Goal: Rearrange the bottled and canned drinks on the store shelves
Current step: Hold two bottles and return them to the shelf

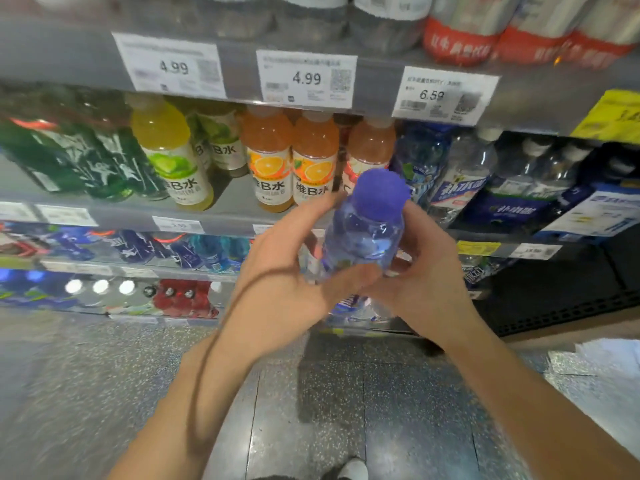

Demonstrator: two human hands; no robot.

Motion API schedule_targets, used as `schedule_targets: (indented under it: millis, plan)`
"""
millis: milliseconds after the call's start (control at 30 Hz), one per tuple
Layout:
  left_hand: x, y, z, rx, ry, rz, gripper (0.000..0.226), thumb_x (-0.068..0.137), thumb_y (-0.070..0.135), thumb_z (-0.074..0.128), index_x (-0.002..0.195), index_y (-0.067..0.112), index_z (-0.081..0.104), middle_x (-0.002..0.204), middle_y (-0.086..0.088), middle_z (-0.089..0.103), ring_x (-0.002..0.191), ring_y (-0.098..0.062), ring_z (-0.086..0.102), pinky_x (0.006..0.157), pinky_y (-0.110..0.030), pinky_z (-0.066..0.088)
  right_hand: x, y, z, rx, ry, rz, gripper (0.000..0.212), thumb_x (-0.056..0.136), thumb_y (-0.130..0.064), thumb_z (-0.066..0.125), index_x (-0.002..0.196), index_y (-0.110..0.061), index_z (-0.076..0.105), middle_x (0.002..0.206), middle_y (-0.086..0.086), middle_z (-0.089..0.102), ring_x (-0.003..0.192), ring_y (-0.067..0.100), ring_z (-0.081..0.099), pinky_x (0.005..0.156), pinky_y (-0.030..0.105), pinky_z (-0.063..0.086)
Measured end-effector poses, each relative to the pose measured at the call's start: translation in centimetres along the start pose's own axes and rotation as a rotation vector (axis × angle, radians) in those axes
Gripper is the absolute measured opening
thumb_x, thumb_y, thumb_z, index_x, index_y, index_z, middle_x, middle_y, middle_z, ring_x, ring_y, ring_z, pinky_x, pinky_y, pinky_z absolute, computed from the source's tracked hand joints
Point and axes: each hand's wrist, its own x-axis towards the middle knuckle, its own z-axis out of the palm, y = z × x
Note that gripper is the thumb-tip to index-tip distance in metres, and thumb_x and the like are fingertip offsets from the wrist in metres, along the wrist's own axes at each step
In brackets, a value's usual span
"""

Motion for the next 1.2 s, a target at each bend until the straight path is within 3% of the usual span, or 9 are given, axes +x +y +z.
schedule_targets:
  millis: [167,333,467,567,633,733,933,1100,1200]
  plan:
    - [-2.9,-2.4,-5.4,-0.185,-0.112,-0.055,0.087,0.070,0.033,0.090,0.145,0.031,0.046,0.133,0.013,0.064,0.125,-0.013,0.058,0.105,-0.030,0.046,0.3,-3.5,5.1,-0.024,-0.051,-0.006,0.083,0.053,-0.014,0.099,0.123,-0.032,0.059,0.109,-0.019,0.072,0.100,0.004,0.069,0.082,0.021,0.056]
    - [-5.2,-4.8,-11.0,-0.293,-0.079,-0.183,0.098,0.062,-0.006,0.091,0.143,0.024,0.045,0.124,0.015,0.068,0.115,-0.003,0.064,0.092,-0.021,0.053,0.7,-6.8,11.9,0.016,-0.116,-0.025,0.079,0.049,-0.026,0.097,0.117,-0.040,0.059,0.110,-0.021,0.072,0.103,0.006,0.069,0.083,0.027,0.058]
    - [-7.3,-7.9,-16.1,-0.267,0.117,-0.227,0.087,0.060,-0.001,0.094,0.131,0.026,0.052,0.121,0.008,0.069,0.113,-0.016,0.067,0.092,-0.043,0.057,1.0,-9.2,18.5,0.032,-0.140,-0.060,0.082,0.046,-0.041,0.093,0.120,-0.038,0.058,0.112,-0.024,0.069,0.105,0.005,0.068,0.087,0.034,0.058]
    - [-9.0,-9.1,-19.7,-0.274,0.192,-0.252,0.084,0.059,0.010,0.095,0.129,0.027,0.052,0.122,0.005,0.068,0.110,-0.020,0.069,0.089,-0.048,0.058,1.5,-10.9,23.0,0.056,-0.151,-0.119,0.084,0.046,-0.042,0.093,0.122,-0.035,0.057,0.111,-0.026,0.069,0.102,-0.001,0.068,0.080,0.018,0.057]
    - [-9.9,-9.8,-22.0,-0.262,0.224,-0.259,0.081,0.061,0.007,0.094,0.128,0.027,0.053,0.119,0.007,0.069,0.109,-0.012,0.069,0.088,-0.040,0.059,1.8,-12.0,25.9,0.086,-0.169,-0.147,0.084,0.046,-0.037,0.095,0.119,-0.035,0.056,0.110,-0.028,0.069,0.099,-0.005,0.068,0.076,0.010,0.053]
    - [-11.1,-11.3,-25.7,-0.193,0.335,-0.253,0.074,0.062,-0.008,0.090,0.122,0.020,0.057,0.109,0.010,0.071,0.098,0.003,0.068,0.078,-0.015,0.054,2.1,-13.4,30.3,0.121,-0.203,-0.159,0.080,0.048,-0.031,0.093,0.121,-0.030,0.058,0.112,-0.022,0.070,0.102,0.001,0.069,0.080,0.015,0.055]
    - [-13.1,-13.6,-32.8,-0.017,0.433,-0.196,0.074,0.065,0.004,0.089,0.118,0.041,0.052,0.109,0.021,0.063,0.103,0.011,0.058,0.086,-0.006,0.044,2.2,-15.7,38.2,0.144,-0.218,-0.186,0.081,0.048,-0.016,0.095,0.117,-0.035,0.057,0.106,-0.027,0.071,0.100,0.000,0.070,0.077,0.014,0.055]
    - [-12.5,-15.5,-37.0,-0.043,0.481,-0.152,0.068,0.063,0.016,0.086,0.126,0.017,0.062,0.113,0.002,0.070,0.104,-0.011,0.067,0.087,-0.033,0.057,3.5,-17.2,42.6,0.079,-0.180,-0.229,0.083,0.053,-0.025,0.097,0.118,-0.050,0.052,0.115,-0.028,0.067,0.107,0.004,0.068,0.085,0.026,0.058]
    - [-11.3,-16.8,-38.5,-0.083,0.587,-0.101,0.066,0.062,0.003,0.085,0.123,0.001,0.062,0.111,-0.010,0.066,0.101,-0.017,0.068,0.082,-0.031,0.057,5.0,-17.6,44.4,0.032,-0.148,-0.282,0.083,0.053,-0.040,0.094,0.122,-0.052,0.048,0.117,-0.027,0.067,0.108,0.006,0.068,0.087,0.028,0.058]
